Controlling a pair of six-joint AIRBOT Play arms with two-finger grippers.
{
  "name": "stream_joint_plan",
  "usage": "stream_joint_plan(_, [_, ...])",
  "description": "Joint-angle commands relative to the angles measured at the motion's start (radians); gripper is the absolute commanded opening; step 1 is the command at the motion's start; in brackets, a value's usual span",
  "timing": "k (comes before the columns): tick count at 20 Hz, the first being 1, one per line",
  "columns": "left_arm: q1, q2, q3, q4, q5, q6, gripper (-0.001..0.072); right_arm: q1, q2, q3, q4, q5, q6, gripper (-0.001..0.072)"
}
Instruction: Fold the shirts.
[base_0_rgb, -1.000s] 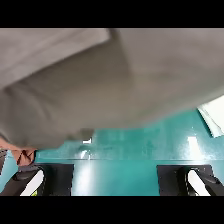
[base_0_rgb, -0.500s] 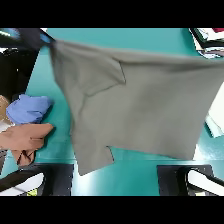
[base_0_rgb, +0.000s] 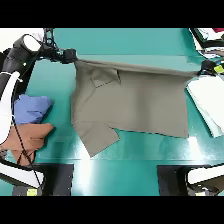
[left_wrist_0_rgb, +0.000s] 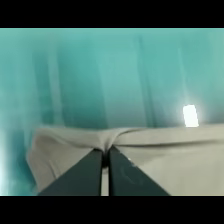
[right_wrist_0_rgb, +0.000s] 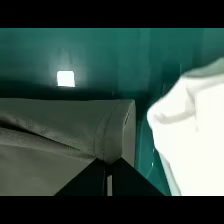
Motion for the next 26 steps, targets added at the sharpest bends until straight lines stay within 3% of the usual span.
stream_joint_plan(1, [0.004, -0.035, 0.027, 0.015, 0.033, -0.006, 0.0030, 0.036, -0.060, 0.094, -0.010, -0.013, -0.001, 0.0012])
stream_joint_plan(6, [0.002, -0.035, -0.007, 0.075, -0.245, 0.015, 0.0029, 0.070, 0.046, -0.117, -0.119, -0.022, 0.034, 0.0011])
stream_joint_plan(12, [0.002, -0.035, -0.196, 0.074, -0.238, 0.003, 0.0031, 0.070, 0.137, -0.413, -0.042, -0.151, 0.040, 0.0025])
stream_joint_plan(13, [0.002, -0.035, -0.207, 0.076, -0.254, 0.002, 0.0112, 0.070, 0.140, -0.434, -0.009, -0.155, 0.040, 0.0170])
stream_joint_plan(14, [0.003, -0.035, -0.207, 0.079, -0.275, 0.000, 0.0402, 0.067, 0.140, -0.439, 0.023, -0.146, 0.040, 0.0346])
stream_joint_plan(15, [0.007, -0.031, -0.206, 0.079, -0.305, -0.001, 0.0461, 0.059, 0.144, -0.438, 0.049, -0.127, 0.040, 0.0383])
stream_joint_plan(16, [0.013, -0.020, -0.207, 0.079, -0.344, -0.001, 0.0412, 0.048, 0.156, -0.439, 0.065, -0.105, 0.040, 0.0383])
stream_joint_plan(19, [0.019, 0.066, -0.274, 0.112, -0.416, -0.001, 0.0412, 0.015, 0.230, -0.442, 0.065, -0.030, 0.028, 0.0383])
stream_joint_plan(26, [0.017, 0.511, -0.875, 0.035, -0.329, -0.052, 0.0412, -0.037, 0.528, -0.702, 0.076, -0.041, -0.017, 0.0386])
